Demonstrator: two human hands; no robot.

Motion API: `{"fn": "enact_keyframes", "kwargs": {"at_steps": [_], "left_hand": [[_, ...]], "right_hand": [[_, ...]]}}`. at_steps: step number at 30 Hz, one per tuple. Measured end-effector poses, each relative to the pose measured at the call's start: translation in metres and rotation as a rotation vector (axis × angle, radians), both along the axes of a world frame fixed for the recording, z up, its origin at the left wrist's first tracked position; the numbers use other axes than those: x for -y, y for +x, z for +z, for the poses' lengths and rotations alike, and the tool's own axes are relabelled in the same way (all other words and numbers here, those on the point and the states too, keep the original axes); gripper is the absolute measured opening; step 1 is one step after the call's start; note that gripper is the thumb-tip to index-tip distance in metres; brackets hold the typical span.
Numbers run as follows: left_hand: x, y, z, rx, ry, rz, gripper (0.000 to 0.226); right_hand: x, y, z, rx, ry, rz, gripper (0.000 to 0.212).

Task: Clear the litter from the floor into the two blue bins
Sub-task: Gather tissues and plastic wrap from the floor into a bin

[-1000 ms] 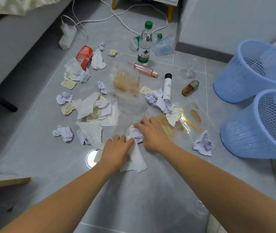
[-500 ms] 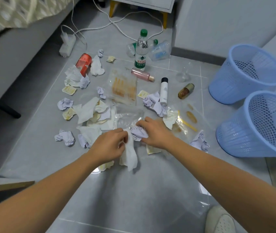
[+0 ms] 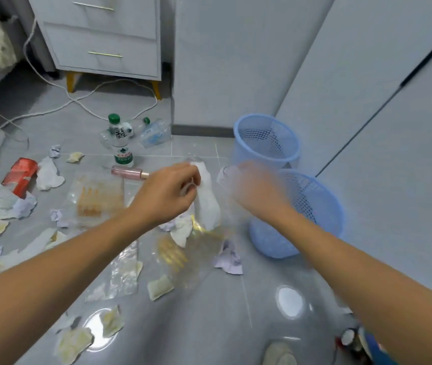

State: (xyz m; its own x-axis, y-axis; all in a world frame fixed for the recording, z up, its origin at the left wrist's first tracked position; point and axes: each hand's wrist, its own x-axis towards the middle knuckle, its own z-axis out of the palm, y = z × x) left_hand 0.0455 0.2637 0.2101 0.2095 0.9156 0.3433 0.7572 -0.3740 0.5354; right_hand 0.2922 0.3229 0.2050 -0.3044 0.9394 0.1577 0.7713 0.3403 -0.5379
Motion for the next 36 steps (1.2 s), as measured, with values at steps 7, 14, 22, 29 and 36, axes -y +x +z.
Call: {"fn": "enact_keyframes", "kwargs": {"at_steps": [7, 14, 22, 29, 36], "left_hand": [[-0.095, 0.172, 0.014, 0.070, 0.109, -0.154, 0.012], [-0.124, 0.262, -0.028, -0.244, -0.230, -0.171, 0.025], [-0.084, 0.208, -0.040, -0.282, -0.049, -0.148, 0.034], [0.007, 0.072, -0.077, -0.095, -0.143, 0.116, 0.019], [0.117, 0.010, -0.158, -0.088, -0.407, 0.312, 0.030]], "right_hand": [[-0.026, 0.173, 0.034, 0.193, 0.050, -0.374, 0.050], [-0.017, 0.224, -0.002, 0.351, -0.181, -0.444, 0.079], [-0.008, 0.158, 0.004, 0.319, 0.172, -0.309, 0.026], [0.058, 0.025, -0.062, 0.147, 0.171, 0.005, 0.014], [0.118, 0.025, -0.162, 0.341, -0.083, -0.137, 0.045]]}}
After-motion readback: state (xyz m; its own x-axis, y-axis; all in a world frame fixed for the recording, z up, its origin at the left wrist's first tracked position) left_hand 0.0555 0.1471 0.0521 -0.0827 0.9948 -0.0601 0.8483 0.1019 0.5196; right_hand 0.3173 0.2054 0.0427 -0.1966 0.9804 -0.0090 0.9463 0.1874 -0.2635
